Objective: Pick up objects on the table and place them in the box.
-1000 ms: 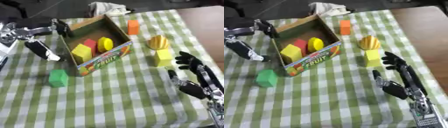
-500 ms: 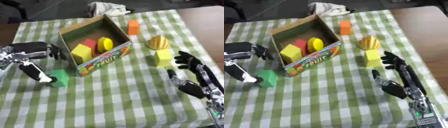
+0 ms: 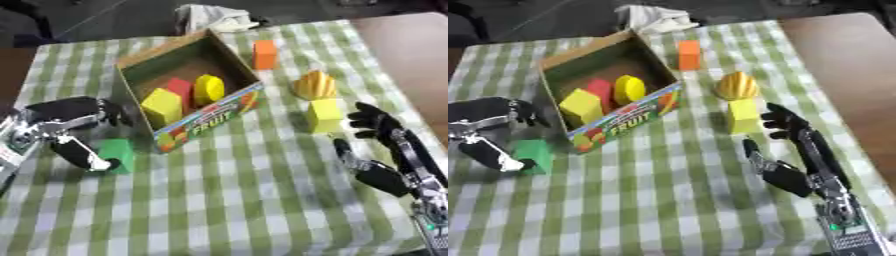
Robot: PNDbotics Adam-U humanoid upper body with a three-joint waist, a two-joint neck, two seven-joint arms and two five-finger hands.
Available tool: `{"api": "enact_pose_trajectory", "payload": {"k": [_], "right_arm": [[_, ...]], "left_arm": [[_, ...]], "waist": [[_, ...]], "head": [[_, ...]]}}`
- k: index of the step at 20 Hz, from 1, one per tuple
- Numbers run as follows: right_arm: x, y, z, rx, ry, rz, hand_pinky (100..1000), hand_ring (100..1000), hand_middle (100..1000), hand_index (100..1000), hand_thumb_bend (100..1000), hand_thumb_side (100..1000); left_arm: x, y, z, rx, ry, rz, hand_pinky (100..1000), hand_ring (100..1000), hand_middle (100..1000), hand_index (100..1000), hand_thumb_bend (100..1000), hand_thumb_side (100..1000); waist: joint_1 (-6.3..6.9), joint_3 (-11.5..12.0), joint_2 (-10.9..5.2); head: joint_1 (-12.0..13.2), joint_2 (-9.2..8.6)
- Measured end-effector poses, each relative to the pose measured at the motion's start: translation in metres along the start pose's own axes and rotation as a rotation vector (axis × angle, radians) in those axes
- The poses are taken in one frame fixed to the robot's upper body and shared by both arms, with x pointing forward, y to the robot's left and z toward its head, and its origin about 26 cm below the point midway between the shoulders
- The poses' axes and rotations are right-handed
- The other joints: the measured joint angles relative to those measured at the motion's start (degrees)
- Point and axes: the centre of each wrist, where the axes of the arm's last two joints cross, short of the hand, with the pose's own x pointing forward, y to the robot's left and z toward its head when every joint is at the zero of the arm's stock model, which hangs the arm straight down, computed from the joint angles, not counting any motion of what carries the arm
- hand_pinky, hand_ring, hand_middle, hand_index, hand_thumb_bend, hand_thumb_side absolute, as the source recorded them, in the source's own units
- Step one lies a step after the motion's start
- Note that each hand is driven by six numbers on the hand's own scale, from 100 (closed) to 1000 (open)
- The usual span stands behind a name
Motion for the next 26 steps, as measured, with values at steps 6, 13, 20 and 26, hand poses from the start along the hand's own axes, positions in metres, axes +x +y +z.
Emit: {"api": "enact_pose_trajectory", "payload": {"k": [6, 13, 20, 26], "right_arm": [[0.0, 0.0, 0.0, 0.0, 0.001, 0.0, 739, 798, 779, 933, 312, 329], [0.0, 0.0, 0.0, -0.003, 0.003, 0.0, 739, 798, 779, 933, 309, 327], [-0.001, 0.0, 0.001, -0.002, 0.007, -0.001, 739, 798, 778, 933, 310, 328], [-0.003, 0.002, 0.003, 0.003, 0.014, -0.004, 738, 797, 776, 933, 312, 328]], "left_arm": [[0.0, -0.001, -0.001, -0.041, -0.012, 0.001, 510, 491, 474, 634, 249, 100], [0.01, 0.035, 0.008, 0.095, -0.049, -0.006, 487, 471, 450, 613, 258, 100], [0.023, 0.132, 0.018, 0.391, -0.068, -0.113, 505, 490, 464, 633, 299, 100], [0.006, 0.145, -0.033, 0.446, -0.01, -0.064, 578, 546, 526, 695, 376, 100]], "waist": [[-0.15, -0.1, -0.06], [-0.37, 0.12, -0.1], [-0.33, -0.12, -0.55], [-0.5, -0.83, -0.8]], "head": [[-0.05, 0.0], [-0.36, 0.0], [-0.44, 0.0], [-0.24, 0.0]]}}
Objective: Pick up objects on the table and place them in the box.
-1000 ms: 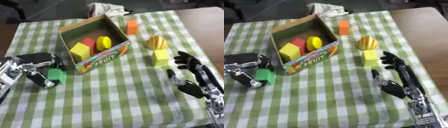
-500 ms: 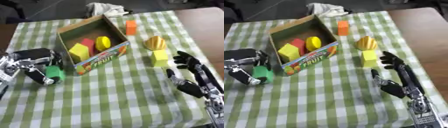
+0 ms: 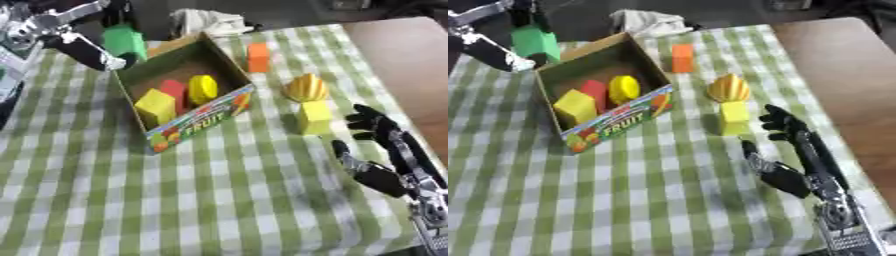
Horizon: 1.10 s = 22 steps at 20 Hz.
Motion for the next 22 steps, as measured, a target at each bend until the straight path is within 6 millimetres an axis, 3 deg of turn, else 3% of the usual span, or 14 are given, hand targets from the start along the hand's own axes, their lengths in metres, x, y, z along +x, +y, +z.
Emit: {"api": "enact_pose_trajectory", "payload": {"k": [6, 7, 11, 12, 17, 22], "right_arm": [[0.0, 0.001, 0.0, 0.002, 0.0, -0.003, 738, 797, 775, 933, 312, 328], [0.0, 0.001, 0.0, 0.003, 0.0, -0.003, 738, 797, 775, 933, 313, 328], [0.0, 0.001, 0.0, 0.004, 0.0, -0.004, 738, 797, 775, 932, 314, 328], [0.0, 0.001, 0.0, 0.004, 0.0, -0.004, 738, 797, 775, 932, 315, 326], [0.0, 0.001, 0.0, 0.003, 0.0, -0.004, 739, 797, 775, 931, 316, 324], [0.002, -0.003, -0.005, 0.004, -0.015, 0.013, 741, 799, 778, 932, 301, 322]], "left_arm": [[-0.01, -0.045, -0.03, 0.021, 0.061, 0.026, 623, 603, 588, 750, 443, 127], [-0.011, -0.051, -0.033, 0.014, 0.066, 0.028, 631, 614, 601, 760, 426, 157], [-0.012, -0.068, -0.038, -0.034, 0.068, 0.03, 700, 707, 709, 851, 564, 358], [-0.012, -0.069, -0.038, -0.042, 0.065, 0.029, 725, 740, 746, 879, 593, 428], [-0.01, -0.068, -0.03, -0.023, 0.052, 0.074, 718, 744, 751, 880, 570, 438], [-0.007, -0.048, 0.006, 0.137, 0.03, 0.203, 692, 713, 716, 861, 518, 418]], "waist": [[0.0, -0.24, -0.02], [0.0, -0.28, -0.02], [-0.01, -0.42, -0.03], [-0.01, -0.41, -0.03], [0.01, -0.16, -0.04], [0.0, 0.74, -0.04]], "head": [[0.22, 0.0], [0.24, 0.0], [0.26, 0.0], [0.26, 0.0], [0.16, 0.0], [-0.21, 0.0]]}}
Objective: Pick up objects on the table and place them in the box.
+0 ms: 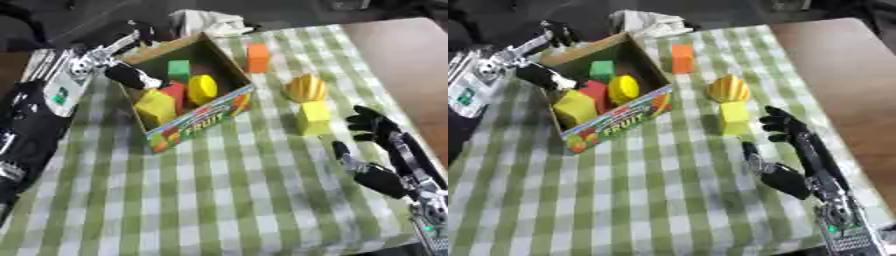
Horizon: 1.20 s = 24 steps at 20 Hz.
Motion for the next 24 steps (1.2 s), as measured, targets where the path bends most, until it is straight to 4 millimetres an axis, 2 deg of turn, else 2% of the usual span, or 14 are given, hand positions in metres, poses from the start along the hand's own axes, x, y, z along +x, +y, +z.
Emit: {"api": "enact_pose_trajectory", "payload": {"k": [4, 7, 9, 13, 15, 16, 17, 19, 21, 24], "right_arm": [[0.005, -0.014, -0.01, 0.03, -0.029, 0.061, 745, 802, 784, 935, 328, 308], [0.01, -0.026, -0.021, 0.081, -0.063, 0.125, 750, 808, 794, 938, 332, 304], [0.013, -0.035, -0.029, 0.124, -0.08, 0.174, 755, 818, 803, 940, 336, 288], [0.02, -0.054, -0.049, 0.238, -0.114, 0.29, 768, 840, 825, 945, 358, 165], [0.021, -0.061, -0.058, 0.316, -0.119, 0.342, 777, 854, 836, 949, 360, 151], [0.021, -0.064, -0.063, 0.358, -0.116, 0.365, 789, 873, 842, 953, 299, 109], [0.019, -0.067, -0.067, 0.401, -0.11, 0.386, 796, 883, 855, 954, 366, 153], [0.016, -0.072, -0.077, 0.483, -0.094, 0.421, 815, 907, 869, 955, 376, 163], [0.011, -0.076, -0.086, 0.553, -0.074, 0.453, 829, 924, 874, 958, 345, 209], [0.001, -0.079, -0.096, 0.636, -0.033, 0.505, 845, 943, 879, 960, 353, 213]], "left_arm": [[0.01, 0.012, 0.037, 0.126, -0.004, 0.104, 678, 708, 699, 842, 482, 388], [0.019, 0.009, 0.063, 0.203, -0.004, 0.197, 674, 707, 691, 837, 463, 391], [0.025, 0.004, 0.078, 0.237, 0.001, 0.257, 667, 702, 683, 833, 452, 400], [0.032, -0.016, 0.101, 0.269, 0.04, 0.385, 651, 691, 672, 830, 412, 427], [0.032, -0.028, 0.11, 0.265, 0.075, 0.435, 646, 687, 667, 829, 388, 439], [0.032, -0.034, 0.114, 0.261, 0.094, 0.458, 641, 681, 661, 827, 372, 445], [0.032, -0.04, 0.117, 0.259, 0.114, 0.485, 639, 679, 657, 825, 348, 456], [0.033, -0.052, 0.124, 0.258, 0.146, 0.536, 638, 678, 656, 825, 346, 467], [0.035, -0.062, 0.129, 0.256, 0.173, 0.575, 637, 676, 653, 824, 344, 473], [0.038, -0.072, 0.135, 0.255, 0.197, 0.615, 637, 675, 652, 824, 342, 482]], "waist": [[-0.13, 1.01, 0.02], [-0.56, 1.77, 0.05], [-0.85, 2.17, 0.05], [-1.38, 2.9, 0.04], [-1.48, 3.16, 0.01], [-1.49, 3.24, 0.0], [-1.51, 3.31, -0.02], [-1.58, 3.36, -0.03], [-1.59, 3.43, -0.05], [-1.53, 3.55, -0.24]], "head": [[-0.37, 0.0], [-0.69, 0.0], [-1.03, 0.0], [-1.97, 0.0], [-2.66, 0.0], [-2.92, 0.0], [-3.14, 0.0], [-3.57, 0.0], [-3.92, 0.0], [-4.33, 0.0]]}}
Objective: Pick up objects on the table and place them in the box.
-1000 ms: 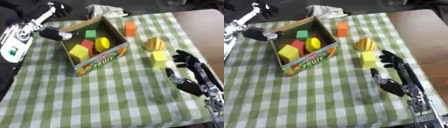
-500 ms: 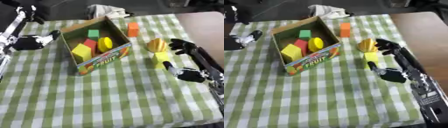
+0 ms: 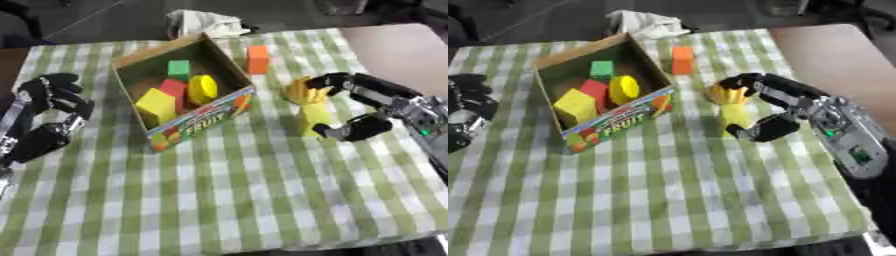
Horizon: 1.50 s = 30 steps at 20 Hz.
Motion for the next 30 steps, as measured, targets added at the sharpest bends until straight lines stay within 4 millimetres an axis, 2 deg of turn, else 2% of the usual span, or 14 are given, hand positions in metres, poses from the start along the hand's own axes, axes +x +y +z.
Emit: {"api": "enact_pose_trajectory", "payload": {"k": [5, 12, 14, 17, 21, 27, 30], "right_arm": [[-0.018, 0.004, -0.013, 0.077, 0.062, 0.038, 859, 956, 876, 956, 362, 219], [-0.036, 0.019, -0.03, 0.075, 0.149, 0.053, 856, 944, 855, 946, 349, 229], [-0.039, 0.022, -0.033, 0.066, 0.163, 0.058, 842, 912, 826, 932, 334, 228], [-0.043, 0.024, -0.035, 0.043, 0.181, 0.062, 788, 811, 740, 889, 291, 168], [-0.046, 0.028, -0.036, -0.014, 0.208, 0.054, 762, 764, 682, 869, 263, 107], [-0.05, 0.031, -0.036, -0.1, 0.235, 0.057, 729, 652, 542, 783, 239, 100], [-0.049, 0.028, -0.037, -0.125, 0.233, 0.063, 724, 629, 518, 763, 221, 100]], "left_arm": [[-0.004, -0.009, 0.006, -0.003, 0.033, 0.04, 639, 676, 654, 827, 335, 490], [-0.004, -0.013, 0.008, -0.025, 0.032, 0.049, 640, 675, 655, 829, 329, 494], [-0.004, -0.015, 0.008, -0.028, 0.031, 0.053, 641, 673, 653, 830, 328, 496], [-0.005, -0.015, 0.009, -0.032, 0.035, 0.053, 641, 671, 653, 830, 326, 498], [-0.005, -0.017, 0.01, -0.035, 0.035, 0.06, 641, 669, 652, 831, 324, 500], [-0.005, -0.019, 0.01, -0.036, 0.038, 0.07, 640, 666, 651, 831, 322, 502], [-0.005, -0.019, 0.01, -0.038, 0.039, 0.07, 641, 666, 651, 832, 321, 504]], "waist": [[0.14, 0.01, -0.19], [0.29, 0.17, -0.34], [0.37, 0.31, -0.47], [0.38, 0.53, -0.49], [0.37, 0.64, -0.49], [0.38, 0.88, -0.5], [0.48, 0.9, -0.5]], "head": [[-0.6, 0.0], [-0.76, 0.0], [-0.76, 0.0], [-0.75, 0.0], [-0.74, 0.0], [-0.71, 0.0], [-0.64, 0.0]]}}
